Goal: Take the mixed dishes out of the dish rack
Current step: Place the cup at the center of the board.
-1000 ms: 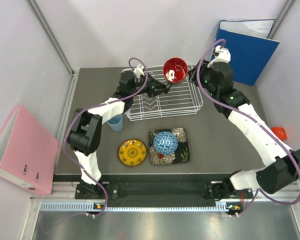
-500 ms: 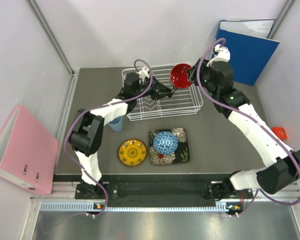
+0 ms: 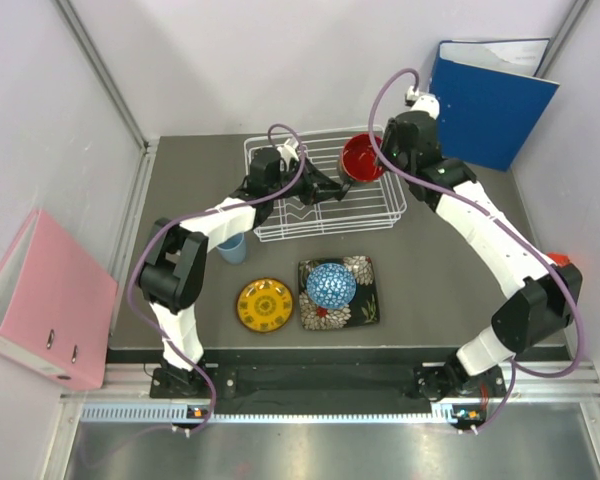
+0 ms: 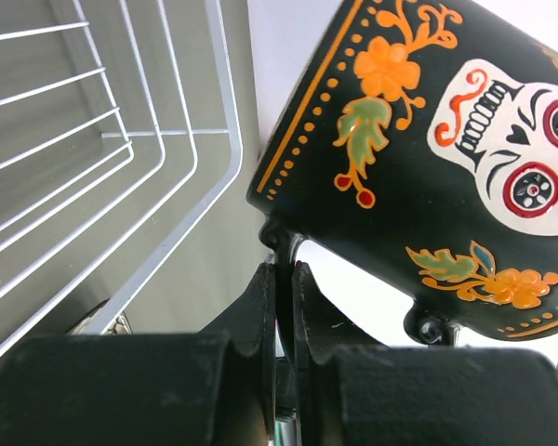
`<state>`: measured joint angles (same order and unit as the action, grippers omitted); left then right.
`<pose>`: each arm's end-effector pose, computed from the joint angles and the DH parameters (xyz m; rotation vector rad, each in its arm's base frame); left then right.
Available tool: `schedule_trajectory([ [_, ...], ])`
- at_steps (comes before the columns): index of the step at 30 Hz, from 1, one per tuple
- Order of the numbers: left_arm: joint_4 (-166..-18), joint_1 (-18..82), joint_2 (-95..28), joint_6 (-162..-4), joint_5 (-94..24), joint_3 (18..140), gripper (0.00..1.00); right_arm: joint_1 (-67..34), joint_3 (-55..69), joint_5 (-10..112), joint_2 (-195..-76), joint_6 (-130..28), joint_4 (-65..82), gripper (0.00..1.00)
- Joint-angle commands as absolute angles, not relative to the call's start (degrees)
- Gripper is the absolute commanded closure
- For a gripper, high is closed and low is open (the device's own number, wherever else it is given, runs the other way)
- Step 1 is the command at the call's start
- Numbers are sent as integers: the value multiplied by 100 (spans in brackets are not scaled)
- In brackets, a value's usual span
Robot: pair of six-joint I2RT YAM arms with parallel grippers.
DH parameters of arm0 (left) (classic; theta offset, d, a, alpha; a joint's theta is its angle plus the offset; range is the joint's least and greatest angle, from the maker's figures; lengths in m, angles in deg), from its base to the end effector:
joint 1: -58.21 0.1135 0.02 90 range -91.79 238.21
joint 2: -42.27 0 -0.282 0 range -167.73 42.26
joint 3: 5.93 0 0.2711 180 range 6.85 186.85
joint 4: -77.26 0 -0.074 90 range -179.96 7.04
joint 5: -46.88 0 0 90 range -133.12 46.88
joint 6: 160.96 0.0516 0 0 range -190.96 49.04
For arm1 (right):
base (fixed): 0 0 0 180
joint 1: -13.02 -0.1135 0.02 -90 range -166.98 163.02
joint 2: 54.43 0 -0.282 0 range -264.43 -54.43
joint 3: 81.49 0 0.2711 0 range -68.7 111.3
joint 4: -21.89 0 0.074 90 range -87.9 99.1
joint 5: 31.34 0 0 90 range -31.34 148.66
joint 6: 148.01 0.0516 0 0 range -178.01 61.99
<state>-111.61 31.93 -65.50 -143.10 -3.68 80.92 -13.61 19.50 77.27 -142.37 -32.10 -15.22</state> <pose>0.4075 -0.2378 0.2615 -0.2522 2.1287 -1.7432 0.3526 0.1584 0.4064 0.1967 1.9680 0.2757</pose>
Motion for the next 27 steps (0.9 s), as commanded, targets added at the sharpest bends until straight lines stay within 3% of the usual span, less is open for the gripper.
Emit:
schedule_trajectory([
  [1,-12344,3114,-5670,-14066,-120,8332,100,-1431,2200,7914,-14372,-3296,-2183,67],
  [7,-12327,3079,-5652,-14057,-138,8393,100,-1431,1954,7879,-14329,-3332,-2202,64],
  [11,-12283,3035,-5653,-14031,-120,8420,100,-1431,1822,7817,-14250,-3332,-2105,78],
  [15,-12274,3035,-5635,-14031,-164,8376,100,-1431,1743,7826,-14171,-3314,-2026,100],
  [21,-12485,3035,-5757,-14092,-112,8323,99,-1440,1479,8071,-13644,-3244,-1762,100],
  [22,-12494,3043,-5784,-14092,-102,8367,80,-1440,1462,8159,-13469,-3226,-1744,100],
  [25,-12433,3087,-5907,-14101,-67,8516,51,-1440,1470,8370,-13144,-3173,-1788,100],
  [26,-12215,3157,-5916,-14075,-119,8560,36,-1440,1479,8423,-13064,-3147,-1814,100],
  [27,-12126,3210,-5916,-14014,-163,8604,30,-1440,1479,8476,-12976,-3130,-1849,100],
])
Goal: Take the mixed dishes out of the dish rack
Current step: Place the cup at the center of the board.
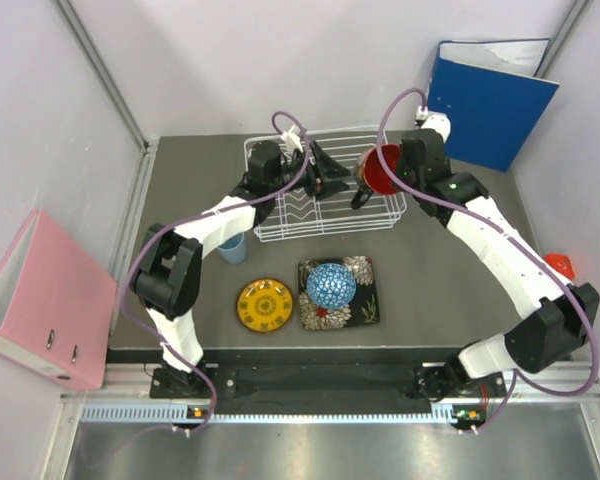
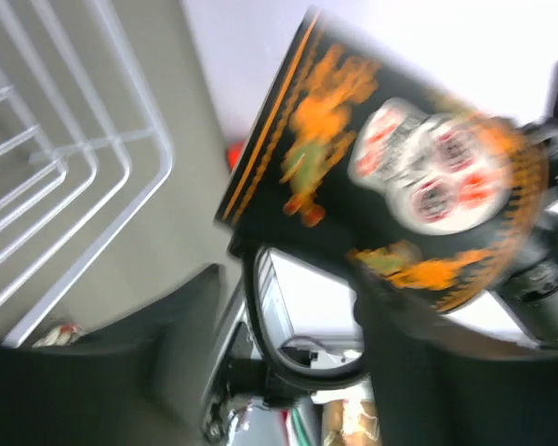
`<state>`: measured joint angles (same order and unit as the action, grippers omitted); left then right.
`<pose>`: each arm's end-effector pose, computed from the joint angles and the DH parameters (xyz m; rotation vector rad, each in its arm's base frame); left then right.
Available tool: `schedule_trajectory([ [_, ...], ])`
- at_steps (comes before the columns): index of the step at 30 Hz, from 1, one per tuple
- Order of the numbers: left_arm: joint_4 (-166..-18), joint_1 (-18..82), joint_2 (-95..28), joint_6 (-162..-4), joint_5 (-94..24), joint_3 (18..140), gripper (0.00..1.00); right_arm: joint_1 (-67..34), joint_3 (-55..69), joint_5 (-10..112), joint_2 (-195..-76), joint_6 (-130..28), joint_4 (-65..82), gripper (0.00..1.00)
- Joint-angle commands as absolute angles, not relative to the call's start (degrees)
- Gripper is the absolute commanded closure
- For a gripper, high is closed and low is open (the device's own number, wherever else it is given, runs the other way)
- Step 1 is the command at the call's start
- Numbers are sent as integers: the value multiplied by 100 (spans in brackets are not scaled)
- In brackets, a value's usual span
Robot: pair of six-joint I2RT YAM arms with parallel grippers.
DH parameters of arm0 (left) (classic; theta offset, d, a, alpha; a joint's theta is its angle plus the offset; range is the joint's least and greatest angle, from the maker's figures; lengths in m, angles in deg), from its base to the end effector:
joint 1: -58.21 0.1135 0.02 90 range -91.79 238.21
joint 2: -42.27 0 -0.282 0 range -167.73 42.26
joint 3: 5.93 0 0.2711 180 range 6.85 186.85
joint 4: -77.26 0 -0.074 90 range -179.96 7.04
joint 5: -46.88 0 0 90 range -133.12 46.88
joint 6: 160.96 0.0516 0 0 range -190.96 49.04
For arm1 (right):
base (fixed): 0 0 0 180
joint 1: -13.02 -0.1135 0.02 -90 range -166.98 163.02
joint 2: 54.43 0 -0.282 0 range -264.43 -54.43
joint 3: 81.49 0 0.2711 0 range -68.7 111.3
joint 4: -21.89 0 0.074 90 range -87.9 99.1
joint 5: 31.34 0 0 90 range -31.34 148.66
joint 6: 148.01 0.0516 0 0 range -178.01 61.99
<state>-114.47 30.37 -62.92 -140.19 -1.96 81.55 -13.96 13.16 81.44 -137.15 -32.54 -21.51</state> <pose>0.3948 -0.2469 0.2914 -0.0712 2.0306 -1.7777 0.3238 0.1424 0.3858 0.2057 2.0657 0.1380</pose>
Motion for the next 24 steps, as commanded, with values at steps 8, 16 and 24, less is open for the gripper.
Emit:
schedule_trajectory([
  [8,-10870,3983,-5627,-13505,-1005,8710,1,-1431,1812,9187,-12369,-3024,-2901,100],
  [16,-9602,4028,-4660,-12774,-2386,8053,1,-1414,1033,9145,-11676,-2646,-4302,100],
  [24,-9330,3958,-3447,-12397,-3354,7033,1,-1308,-620,8671,-11323,-1996,-3969,100],
])
